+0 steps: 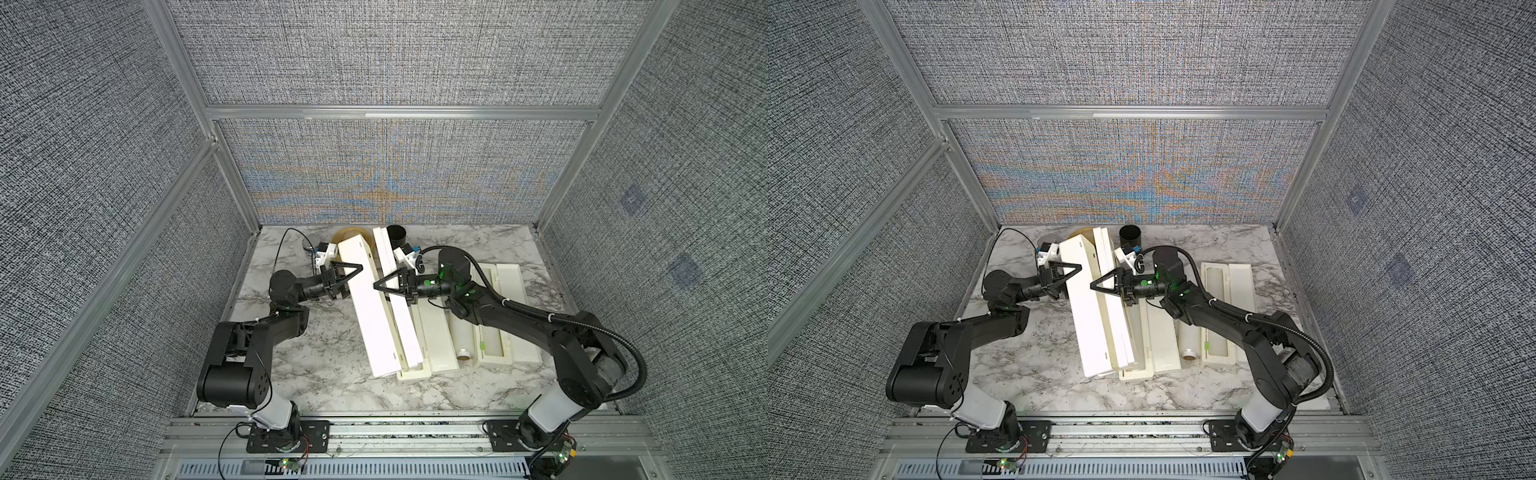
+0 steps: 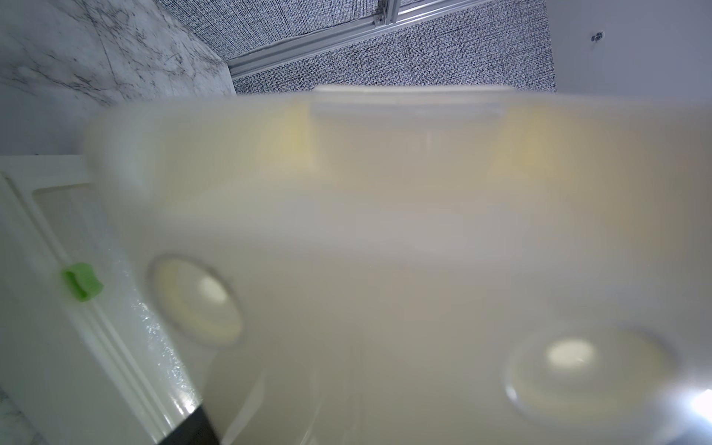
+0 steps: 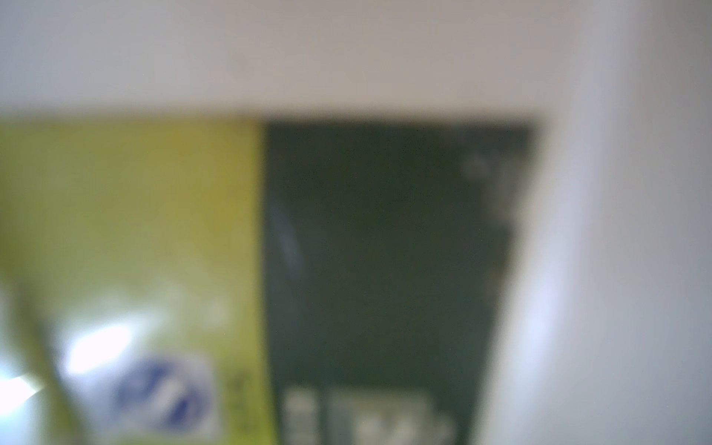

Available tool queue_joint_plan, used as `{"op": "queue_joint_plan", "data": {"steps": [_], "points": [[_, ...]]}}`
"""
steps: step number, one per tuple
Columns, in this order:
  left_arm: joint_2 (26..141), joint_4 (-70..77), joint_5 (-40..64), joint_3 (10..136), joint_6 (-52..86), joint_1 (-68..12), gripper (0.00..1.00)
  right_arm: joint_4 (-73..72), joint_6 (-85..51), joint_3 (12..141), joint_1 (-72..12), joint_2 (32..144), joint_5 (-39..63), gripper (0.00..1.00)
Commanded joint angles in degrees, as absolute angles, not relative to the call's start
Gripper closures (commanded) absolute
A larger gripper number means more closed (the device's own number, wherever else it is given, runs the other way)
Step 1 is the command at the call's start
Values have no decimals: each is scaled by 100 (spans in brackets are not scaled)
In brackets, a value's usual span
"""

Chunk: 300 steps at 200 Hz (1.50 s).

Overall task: Put plastic wrap rolls into dispensers
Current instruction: Open the lid of the plastic wrap cutting box, then place the lid at the center of the board.

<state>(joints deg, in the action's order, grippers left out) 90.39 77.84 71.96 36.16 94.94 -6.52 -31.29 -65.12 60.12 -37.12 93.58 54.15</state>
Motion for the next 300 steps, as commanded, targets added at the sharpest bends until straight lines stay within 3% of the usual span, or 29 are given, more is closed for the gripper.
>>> {"op": "queue_joint_plan", "data": {"steps": [1, 59, 112, 132, 161, 175, 239, 269, 300], "points": [[9009, 8037, 7196, 3639, 9554, -611, 31, -2906, -6215, 6014, -3695, 9263, 5319, 29], [9007, 7669, 7340, 3689, 9437, -179, 31, 446, -4369, 6471, -3627, 8725, 3792, 29], [8971, 6906, 7140, 3652, 8861, -119, 32, 2734, -3484, 7164, -3758, 8830, 2137, 29], [8539, 5107, 6928, 3789, 7617, -1, 33, 2987, -3436, 7268, -3886, 8887, 1876, 29], [7864, 115, 6369, 4819, 4473, 33, 27, 3763, -3244, 7509, -4029, 8993, 1065, 29], [7845, -950, 6290, 5288, 3891, 170, 27, 3918, -3182, 7601, -4057, 9112, 985, 29], [7831, -3132, 4997, 6427, 2925, 975, 27, 3825, -3413, 8451, -4676, 9827, 1076, 28], [7823, -3311, 4604, 6688, 2966, 1334, 27, 3641, -3689, 8991, -4973, 10379, 1129, 28], [7740, -2763, 5183, 6573, 3377, 1942, 27, 3145, -4175, 9259, -5077, 10873, 1070, 28]]}}
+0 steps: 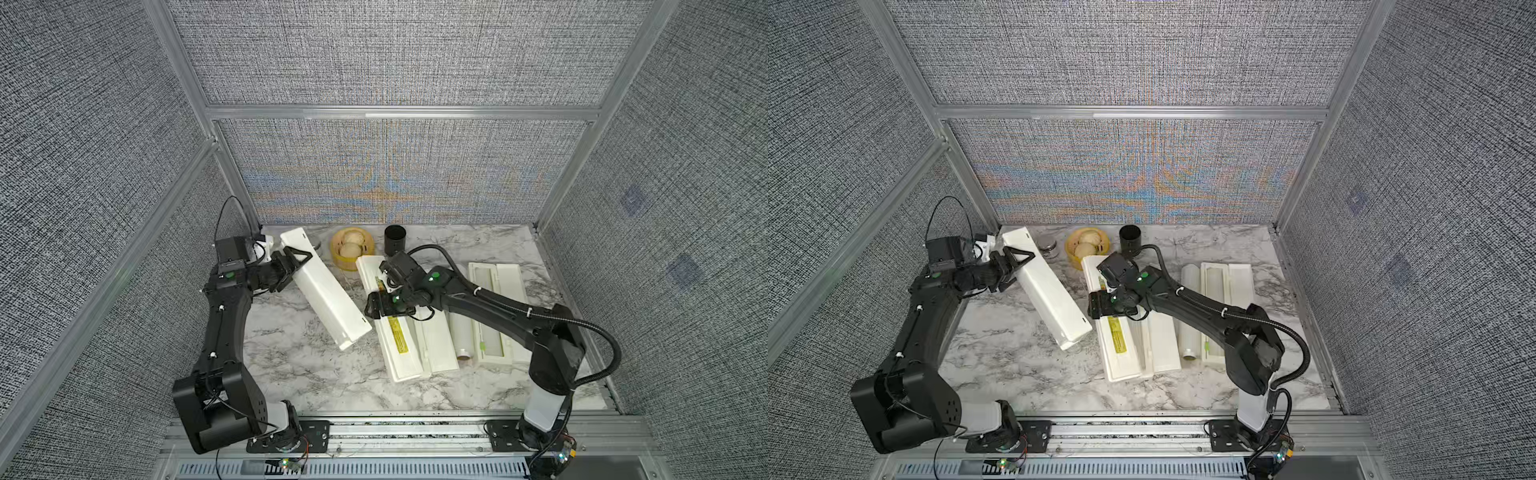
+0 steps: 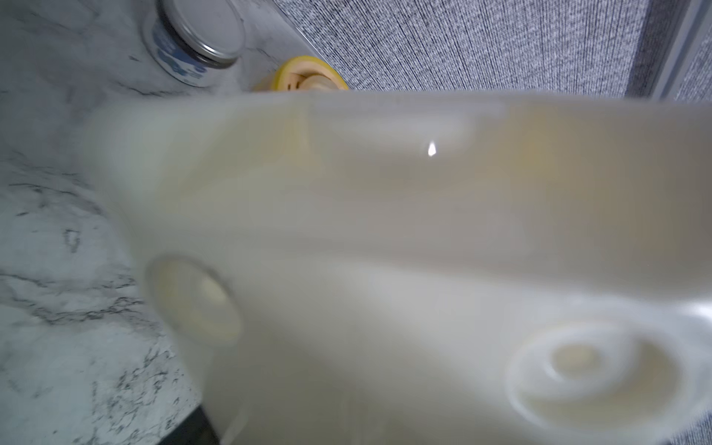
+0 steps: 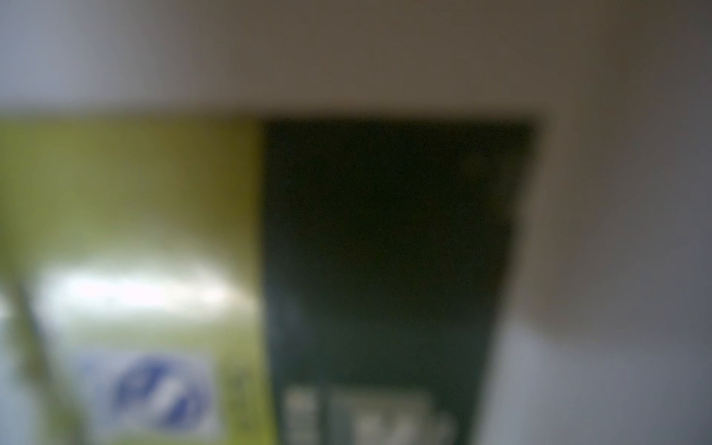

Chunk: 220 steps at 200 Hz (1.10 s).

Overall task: Put plastic wrap rolls into dispensers
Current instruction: Place the lid at the center of the board.

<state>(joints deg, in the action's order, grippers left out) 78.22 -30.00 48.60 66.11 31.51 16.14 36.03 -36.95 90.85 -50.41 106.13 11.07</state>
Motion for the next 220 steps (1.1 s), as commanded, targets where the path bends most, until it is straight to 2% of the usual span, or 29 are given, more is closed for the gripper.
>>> {"op": "queue_joint_plan", "data": {"steps": [1, 55, 113, 176, 220], "points": [[7737, -2748, 5198, 6569, 3385, 1960, 27, 3124, -4192, 9270, -5078, 10899, 1067, 28], [7445, -2569, 5130, 6369, 3760, 2619, 28, 3374, -4608, 10336, -5207, 12134, 499, 26], [7383, -2195, 5061, 6091, 4087, 2889, 27, 3484, -4880, 10276, -5324, 12539, -497, 23], [7374, -2030, 5177, 5991, 4184, 2891, 27, 3578, -4927, 10416, -5369, 13071, -476, 5], [7339, -1965, 5159, 5917, 4227, 2891, 25, 3645, -4718, 10536, -5360, 13088, -352, 1]]}}
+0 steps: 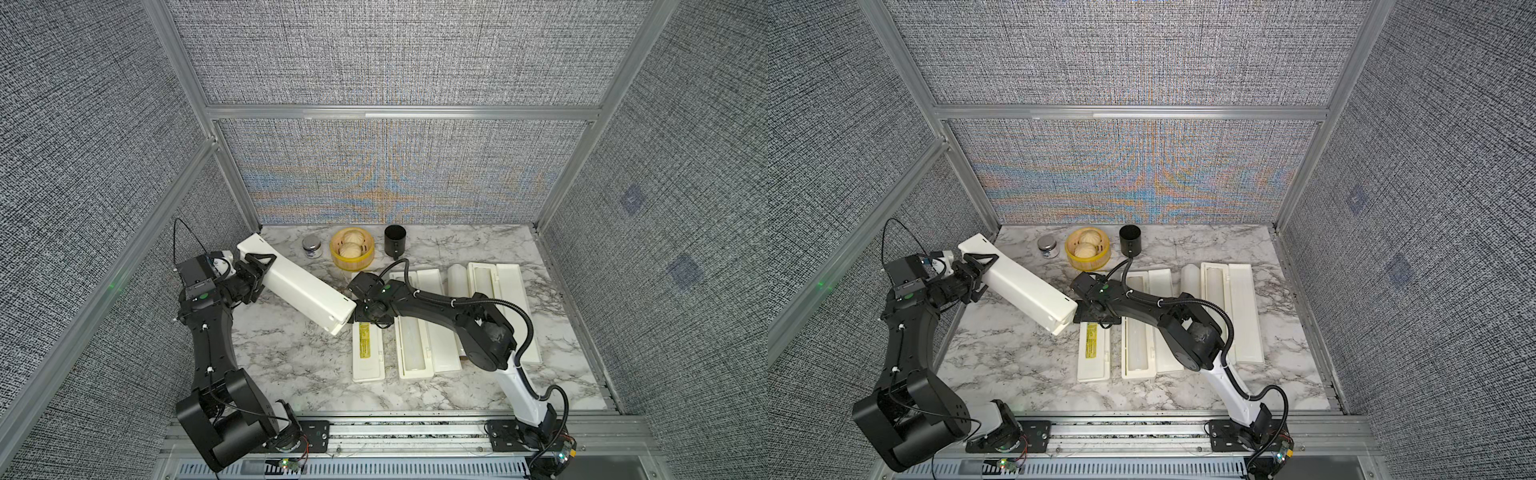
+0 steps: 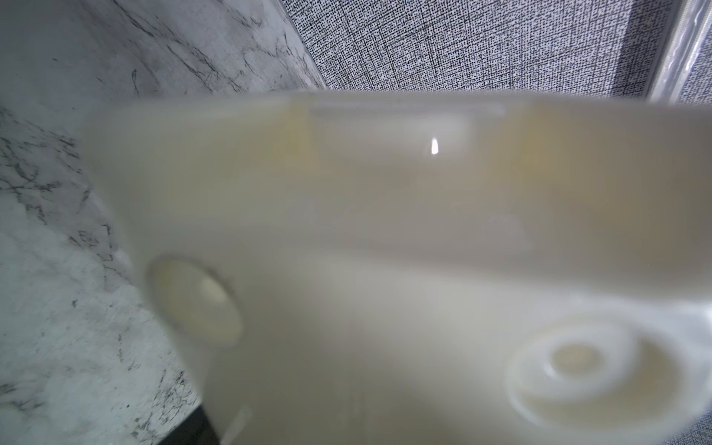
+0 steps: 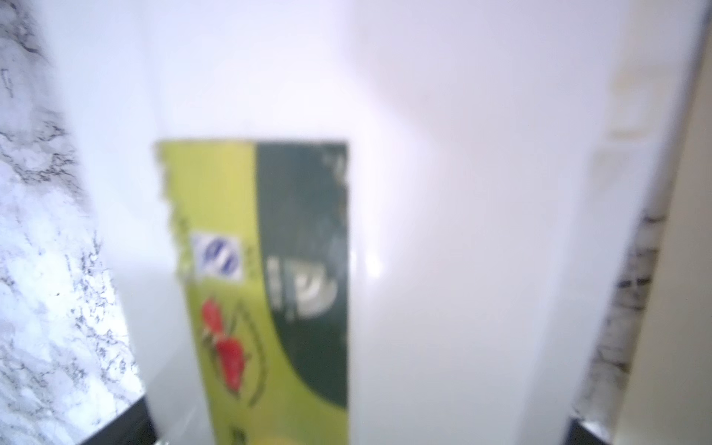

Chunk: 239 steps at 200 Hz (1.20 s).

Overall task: Put plastic wrap rolls into dispensers
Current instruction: Place the lid at the center of the board.

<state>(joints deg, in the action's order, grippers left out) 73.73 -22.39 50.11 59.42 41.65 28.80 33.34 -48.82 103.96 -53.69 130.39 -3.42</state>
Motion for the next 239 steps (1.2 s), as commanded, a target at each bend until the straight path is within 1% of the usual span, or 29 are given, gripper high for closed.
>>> {"op": "queue_joint_plan", "data": {"steps": [1, 39, 54, 81, 110, 158, 169, 189, 213, 239], "points": [[7344, -1962, 5159, 5921, 4232, 2887, 25, 3651, -4713, 10546, -5360, 13088, -356, 1], [7317, -1857, 5186, 5879, 4323, 2892, 25, 3716, -4660, 10584, -5349, 12994, -434, 1], [7332, -1786, 5203, 5847, 4374, 2891, 25, 4062, -4518, 10951, -5356, 13219, -489, 1], [7285, -1574, 5203, 5759, 4572, 2900, 25, 4293, -4400, 11327, -5403, 13620, -187, 1], [7276, -1396, 5220, 5757, 4736, 2920, 25, 4717, -4127, 11719, -5530, 13937, -324, 1], [7286, -1131, 5326, 5609, 4894, 2934, 25, 4595, -3852, 11489, -5569, 13507, -685, 1], [7285, -1110, 5341, 5584, 4895, 2936, 25, 4580, -3761, 11499, -5571, 13441, -598, 1], [7256, -970, 5402, 5517, 4983, 2940, 25, 4575, -3645, 11531, -5514, 13451, -109, 1], [7218, -265, 5544, 5283, 5492, 2970, 25, 4680, -3372, 11678, -5505, 13609, 375, 1], [7299, 1385, 5770, 4818, 6680, 3071, 25, 4914, -3131, 11875, -5602, 13854, 422, 1]]}}
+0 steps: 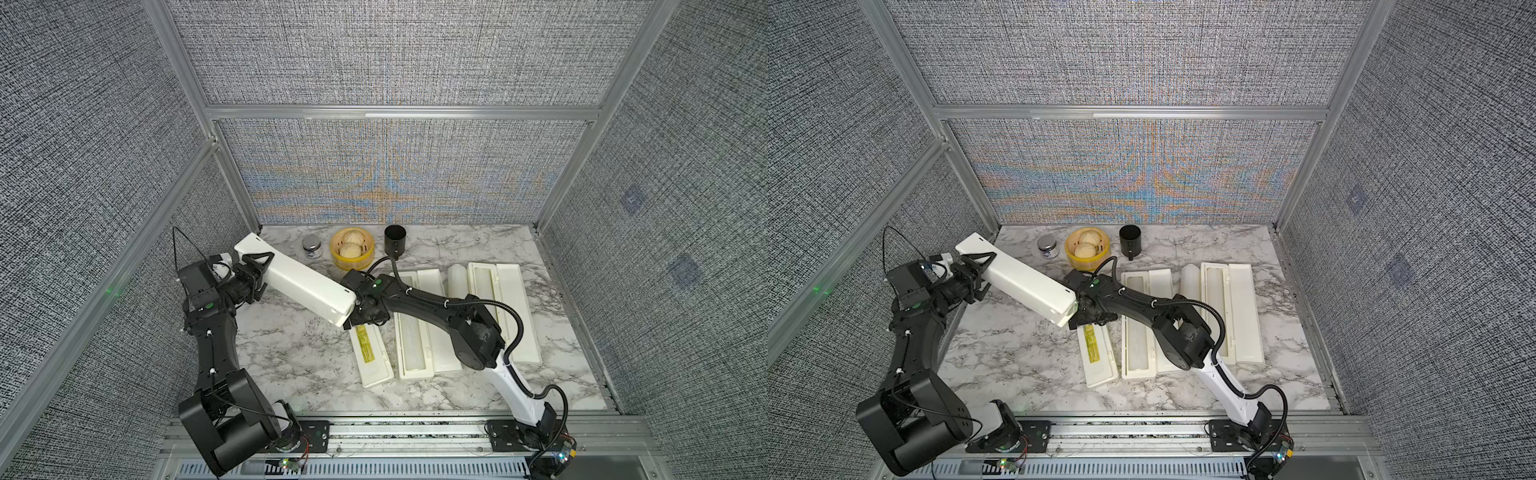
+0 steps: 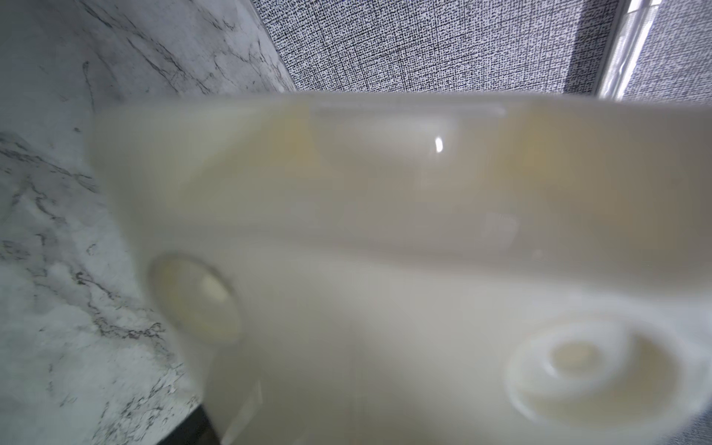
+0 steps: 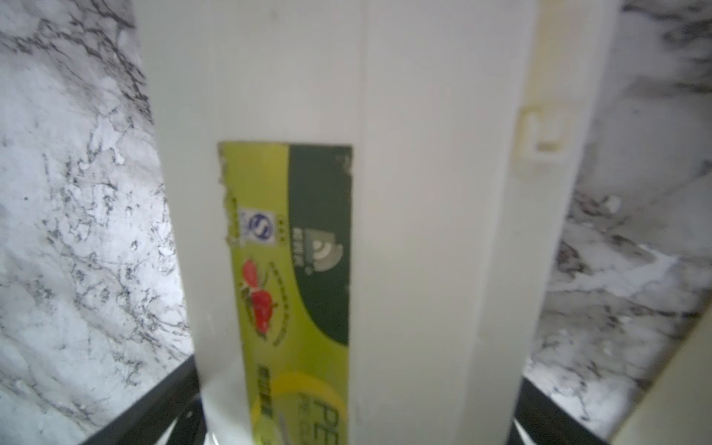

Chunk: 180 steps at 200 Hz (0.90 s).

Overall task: Put plastic wrap rolls into dispensers
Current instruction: Place the lid at the center of the board.

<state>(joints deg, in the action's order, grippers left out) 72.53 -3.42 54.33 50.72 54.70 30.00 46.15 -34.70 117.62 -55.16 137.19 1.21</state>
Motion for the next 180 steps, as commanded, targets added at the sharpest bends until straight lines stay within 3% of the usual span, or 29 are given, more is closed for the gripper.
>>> {"op": "queue_joint_plan", "data": {"steps": [1, 37, 180], "points": [[7310, 1440, 5777, 4813, 6711, 3069, 25, 4909, -3130, 11875, -5605, 13862, 427, 1], [7358, 1900, 5842, 4719, 7033, 3096, 25, 5002, -2747, 12040, -5741, 14097, 463, 1], [7286, 1666, 5761, 4690, 6855, 3094, 25, 5544, -2110, 12182, -6277, 14346, -2221, 1]]}}
